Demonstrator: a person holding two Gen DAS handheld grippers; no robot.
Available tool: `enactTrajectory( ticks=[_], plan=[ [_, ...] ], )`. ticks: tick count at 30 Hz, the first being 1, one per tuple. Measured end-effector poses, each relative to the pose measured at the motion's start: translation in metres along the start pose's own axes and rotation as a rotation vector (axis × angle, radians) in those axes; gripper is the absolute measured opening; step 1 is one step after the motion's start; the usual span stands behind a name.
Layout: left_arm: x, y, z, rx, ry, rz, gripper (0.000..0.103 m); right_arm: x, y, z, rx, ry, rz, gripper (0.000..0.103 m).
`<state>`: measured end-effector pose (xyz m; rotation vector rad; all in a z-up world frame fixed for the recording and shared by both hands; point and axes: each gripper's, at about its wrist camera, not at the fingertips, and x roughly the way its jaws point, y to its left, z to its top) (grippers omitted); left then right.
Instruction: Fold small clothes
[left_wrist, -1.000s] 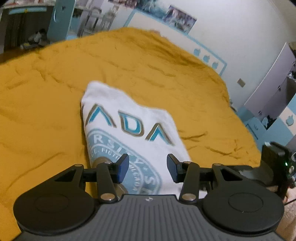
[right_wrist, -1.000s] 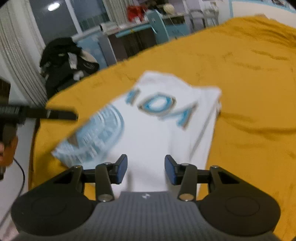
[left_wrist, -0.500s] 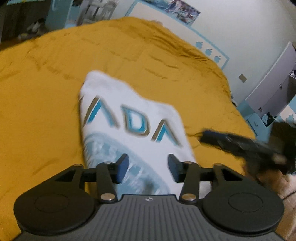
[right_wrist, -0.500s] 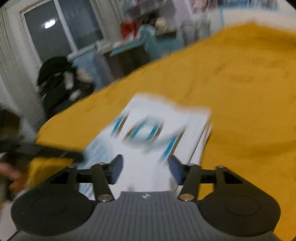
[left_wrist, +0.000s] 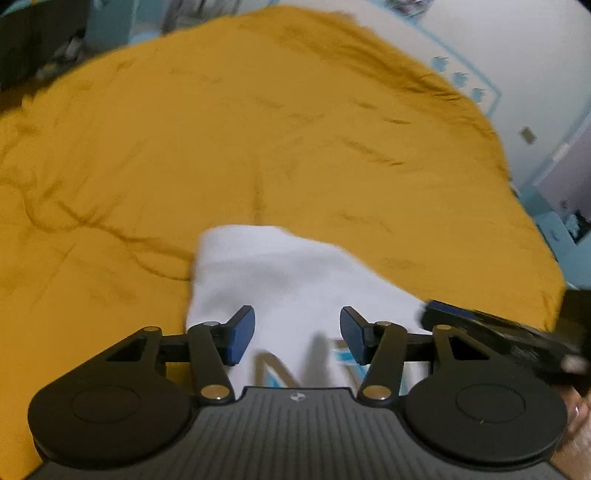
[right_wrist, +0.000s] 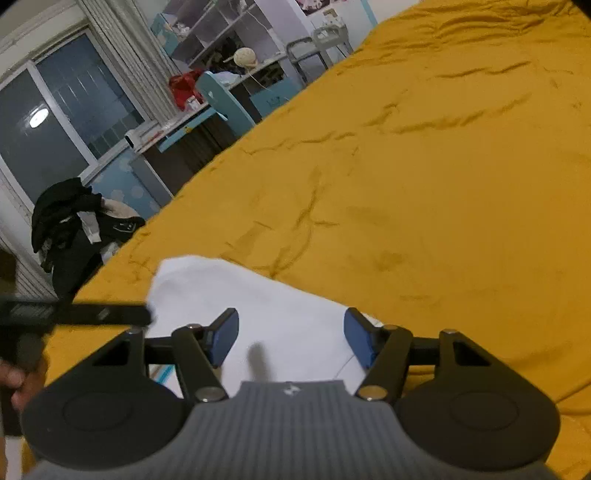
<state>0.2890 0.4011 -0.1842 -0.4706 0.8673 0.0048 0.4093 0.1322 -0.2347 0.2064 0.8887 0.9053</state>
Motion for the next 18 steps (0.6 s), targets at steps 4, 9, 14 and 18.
enactTrajectory(
  ticks=[4,9,14,18],
  plan=[
    [0.022,0.029,-0.005,-0.122,0.034,-0.052,0.057,0.012,-0.004,-0.002,0.005,0.025,-0.021,0.059],
    [-0.023,0.020,-0.008,-0.145,-0.008,-0.076,0.053,-0.023,0.006,0.005,0.097,-0.020,0.000,0.061],
    [-0.105,-0.018,-0.070,-0.090,-0.084,-0.129,0.071,-0.108,0.041,-0.030,0.047,-0.054,0.113,0.062],
    [-0.140,-0.044,-0.130,-0.112,-0.086,-0.083,0.071,-0.158,0.065,-0.079,-0.008,-0.017,0.075,0.062]
  ],
)
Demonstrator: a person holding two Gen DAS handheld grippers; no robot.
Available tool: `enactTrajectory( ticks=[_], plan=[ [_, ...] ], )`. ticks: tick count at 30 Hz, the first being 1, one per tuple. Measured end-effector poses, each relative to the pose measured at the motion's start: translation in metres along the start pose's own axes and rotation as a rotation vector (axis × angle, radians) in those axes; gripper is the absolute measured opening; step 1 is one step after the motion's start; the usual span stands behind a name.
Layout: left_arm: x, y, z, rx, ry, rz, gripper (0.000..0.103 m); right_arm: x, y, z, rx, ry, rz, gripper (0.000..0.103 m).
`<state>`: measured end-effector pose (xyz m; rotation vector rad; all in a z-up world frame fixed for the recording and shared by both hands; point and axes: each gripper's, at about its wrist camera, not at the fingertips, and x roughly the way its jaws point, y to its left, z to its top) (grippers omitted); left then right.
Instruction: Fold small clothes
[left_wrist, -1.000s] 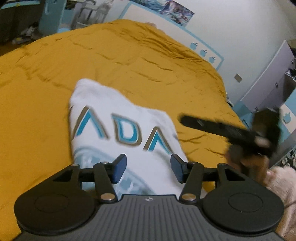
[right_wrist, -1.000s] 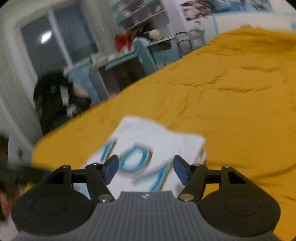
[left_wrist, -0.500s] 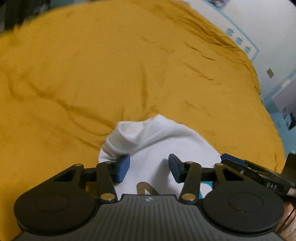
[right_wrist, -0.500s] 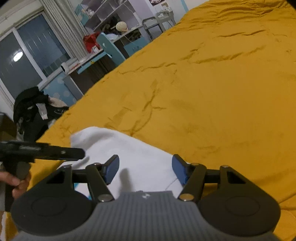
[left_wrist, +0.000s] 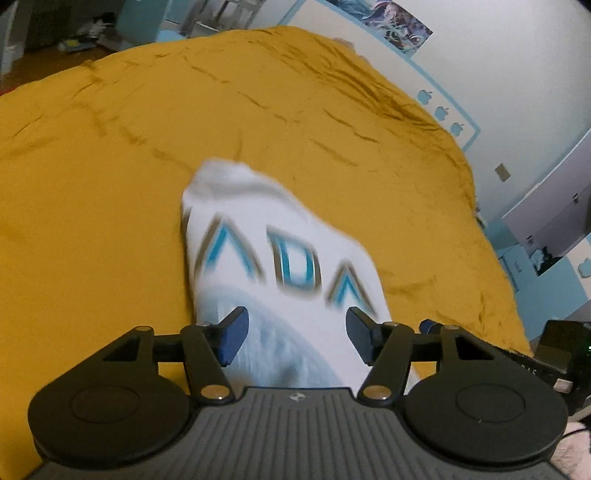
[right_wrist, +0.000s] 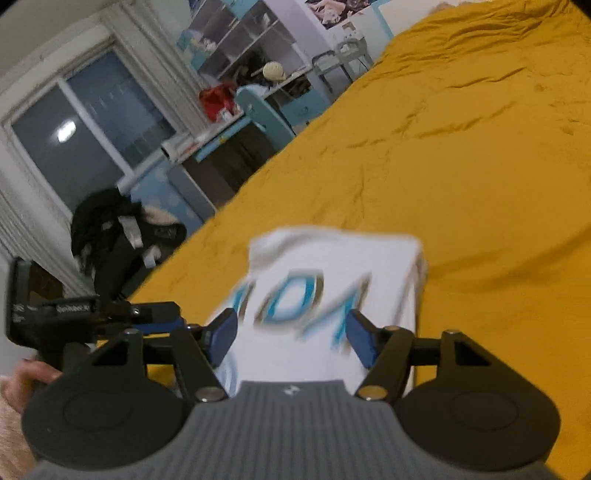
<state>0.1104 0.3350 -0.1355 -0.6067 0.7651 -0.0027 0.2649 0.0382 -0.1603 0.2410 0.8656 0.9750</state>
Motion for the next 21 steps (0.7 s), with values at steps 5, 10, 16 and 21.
enactTrajectory(
  ticks=[5,10,16,21],
  plan=[
    [-0.020,-0.011,-0.047,-0.085,-0.012,-0.043,0.071,-0.026,0.030,-0.048,-0.229,0.032,-0.113,0.063],
    [0.004,-0.007,-0.053,-0.078,0.009,0.012,0.071,-0.013,0.011,-0.070,-0.180,0.119,-0.131,0.066],
    [0.012,-0.002,-0.066,-0.050,0.011,0.020,0.071,-0.001,-0.003,-0.084,-0.144,0.150,-0.128,0.068],
    [0.003,-0.017,-0.062,-0.059,0.022,0.049,0.071,0.001,0.012,-0.081,-0.193,0.150,-0.163,0.077]
  ],
)
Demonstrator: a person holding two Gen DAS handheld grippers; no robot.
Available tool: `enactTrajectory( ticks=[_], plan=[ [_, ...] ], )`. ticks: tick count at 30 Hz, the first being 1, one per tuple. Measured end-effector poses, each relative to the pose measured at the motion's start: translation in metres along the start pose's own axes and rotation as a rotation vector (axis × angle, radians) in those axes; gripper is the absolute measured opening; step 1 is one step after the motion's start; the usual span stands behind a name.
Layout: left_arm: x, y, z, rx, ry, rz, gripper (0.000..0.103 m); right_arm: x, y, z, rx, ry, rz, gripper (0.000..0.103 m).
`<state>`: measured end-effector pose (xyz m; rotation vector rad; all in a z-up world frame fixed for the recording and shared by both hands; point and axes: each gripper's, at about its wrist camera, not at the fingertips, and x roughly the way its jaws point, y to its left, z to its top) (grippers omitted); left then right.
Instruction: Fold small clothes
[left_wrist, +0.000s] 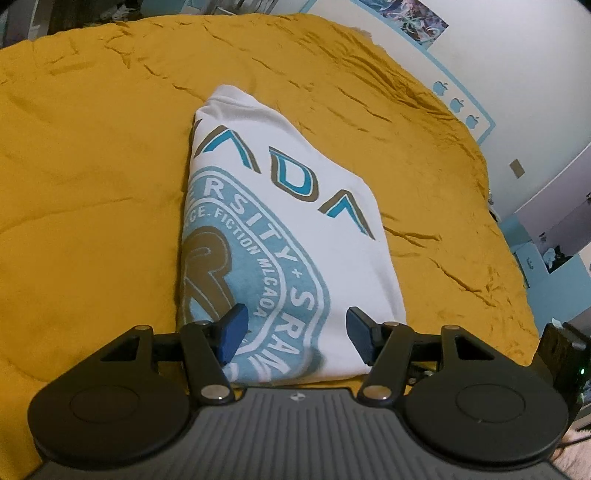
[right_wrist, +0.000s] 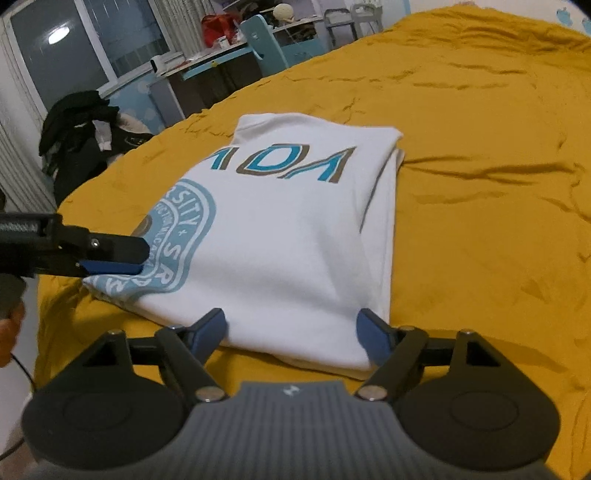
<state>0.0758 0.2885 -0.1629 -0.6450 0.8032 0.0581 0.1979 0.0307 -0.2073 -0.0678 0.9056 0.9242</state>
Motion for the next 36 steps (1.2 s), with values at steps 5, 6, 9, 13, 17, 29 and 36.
enactTrajectory(
  ticks=[5,6,9,13,17,29,36],
  plan=[
    [-0.025,-0.025,0.002,-0.011,0.002,0.032,0.071,-0.028,0.018,0.014,0.030,-0.068,-0.056,0.082],
    [-0.034,-0.032,0.002,0.000,-0.007,0.051,0.072,-0.036,0.022,0.018,0.036,-0.082,-0.081,0.082],
    [-0.060,-0.050,-0.001,0.030,-0.045,0.085,0.076,-0.059,0.036,0.026,0.038,-0.115,-0.138,0.082],
    [-0.089,-0.065,-0.004,0.056,-0.089,0.127,0.082,-0.092,0.056,0.035,0.062,-0.134,-0.202,0.082],
    [-0.104,-0.077,-0.008,0.076,-0.096,0.188,0.084,-0.114,0.077,0.039,0.100,-0.106,-0.218,0.082],
    [-0.111,-0.096,-0.026,0.147,-0.044,0.259,0.087,-0.144,0.113,0.036,0.060,-0.055,-0.304,0.082],
    [-0.113,-0.095,-0.028,0.131,-0.044,0.268,0.087,-0.146,0.116,0.036,0.053,-0.052,-0.317,0.082]
  ],
)
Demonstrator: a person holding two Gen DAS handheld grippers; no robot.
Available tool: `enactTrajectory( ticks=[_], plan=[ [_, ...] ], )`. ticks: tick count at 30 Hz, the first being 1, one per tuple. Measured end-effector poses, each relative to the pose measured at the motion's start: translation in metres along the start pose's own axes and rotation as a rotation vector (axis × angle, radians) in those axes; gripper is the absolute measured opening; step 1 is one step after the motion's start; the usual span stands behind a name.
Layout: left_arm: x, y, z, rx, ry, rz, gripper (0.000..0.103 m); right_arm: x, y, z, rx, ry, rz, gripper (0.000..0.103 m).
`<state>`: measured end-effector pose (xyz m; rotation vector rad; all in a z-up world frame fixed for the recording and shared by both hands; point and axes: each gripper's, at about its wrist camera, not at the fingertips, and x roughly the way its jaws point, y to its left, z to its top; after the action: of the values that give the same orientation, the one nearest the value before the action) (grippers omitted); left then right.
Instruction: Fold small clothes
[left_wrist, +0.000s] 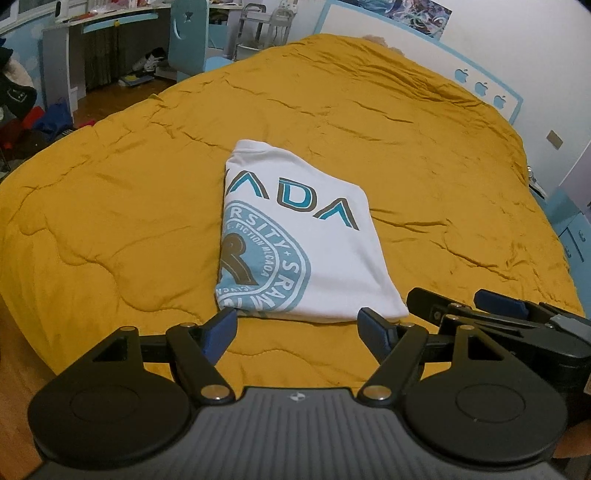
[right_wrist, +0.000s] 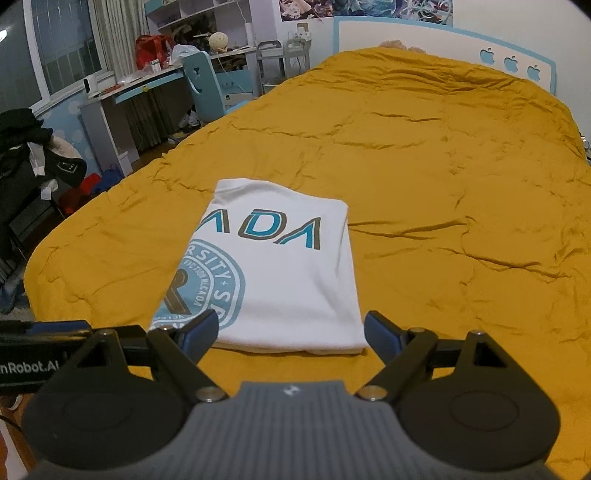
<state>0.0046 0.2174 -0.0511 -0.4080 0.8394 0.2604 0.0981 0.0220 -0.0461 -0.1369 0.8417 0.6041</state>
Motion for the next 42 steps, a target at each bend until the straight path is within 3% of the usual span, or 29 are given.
enactTrajectory(
  ticks=[42],
  plan=[
    [0.0029,-0.0045,-0.0019,0.011,0.036,0.036,0.085,0.0024,0.0046,-0.0044,-0.003,0.041,-0.044,0.082]
  ],
)
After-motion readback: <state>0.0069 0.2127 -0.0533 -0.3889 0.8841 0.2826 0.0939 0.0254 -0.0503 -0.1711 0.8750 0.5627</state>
